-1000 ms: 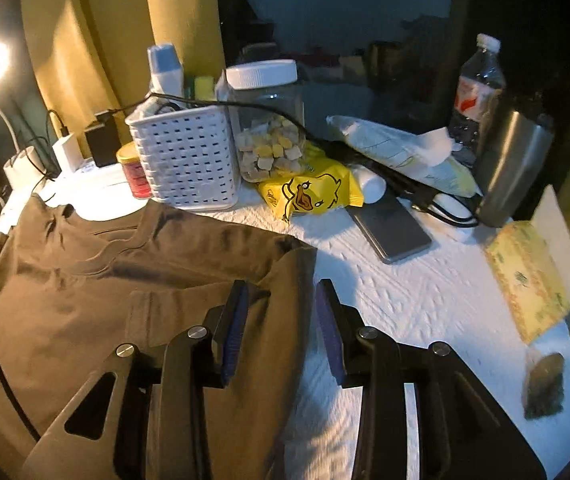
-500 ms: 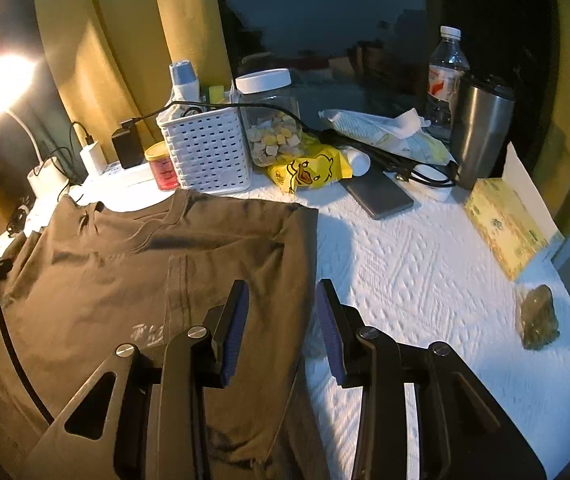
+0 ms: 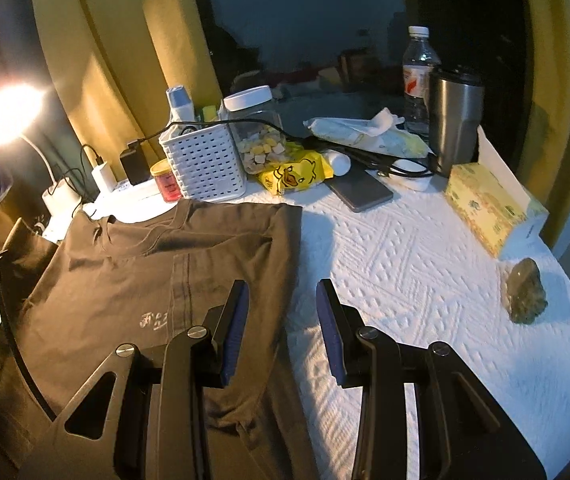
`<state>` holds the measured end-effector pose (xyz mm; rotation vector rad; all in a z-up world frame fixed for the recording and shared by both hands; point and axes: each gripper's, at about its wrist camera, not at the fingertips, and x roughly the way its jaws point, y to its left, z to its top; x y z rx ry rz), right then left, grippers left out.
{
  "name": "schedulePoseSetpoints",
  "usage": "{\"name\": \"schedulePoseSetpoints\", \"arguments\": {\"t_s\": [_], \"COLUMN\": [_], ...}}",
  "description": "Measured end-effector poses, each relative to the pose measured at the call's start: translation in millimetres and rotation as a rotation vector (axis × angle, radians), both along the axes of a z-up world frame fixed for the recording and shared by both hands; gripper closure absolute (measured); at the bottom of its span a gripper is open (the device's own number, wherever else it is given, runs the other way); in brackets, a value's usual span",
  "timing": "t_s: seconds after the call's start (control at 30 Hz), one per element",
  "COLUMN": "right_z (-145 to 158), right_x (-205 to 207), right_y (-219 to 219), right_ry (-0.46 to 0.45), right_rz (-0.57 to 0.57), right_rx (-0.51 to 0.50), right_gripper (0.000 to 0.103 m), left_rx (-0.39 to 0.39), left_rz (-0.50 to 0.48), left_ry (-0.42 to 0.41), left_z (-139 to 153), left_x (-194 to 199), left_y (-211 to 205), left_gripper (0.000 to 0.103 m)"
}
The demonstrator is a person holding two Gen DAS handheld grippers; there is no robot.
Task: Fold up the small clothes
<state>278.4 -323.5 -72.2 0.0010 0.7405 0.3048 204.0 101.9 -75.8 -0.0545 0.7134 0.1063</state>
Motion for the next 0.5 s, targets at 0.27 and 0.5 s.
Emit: {"name": "schedulePoseSetpoints", "arguments": {"t_s": [0.27, 0.5], "right_z": [-7.6, -14.3], "right_x": [-10.6, -16.3], "right_y": [-28.8, -44.2], "right_ry": [0.005, 0.017], "right_rz": [-0.026, -0.038], "right_rx": [0.044, 0.061], "right_gripper": [0.066, 0.066], "left_rx": [0.019, -0.034], "left_rz": [-0.108, -0.159], "left_ry": [0.015, 0.111], "left_z": [-3.2, -33.2], "left_x": [18.6, 37.1], "left_y": [-52.3, -77.9], "left_gripper": [0.1, 0.1]}}
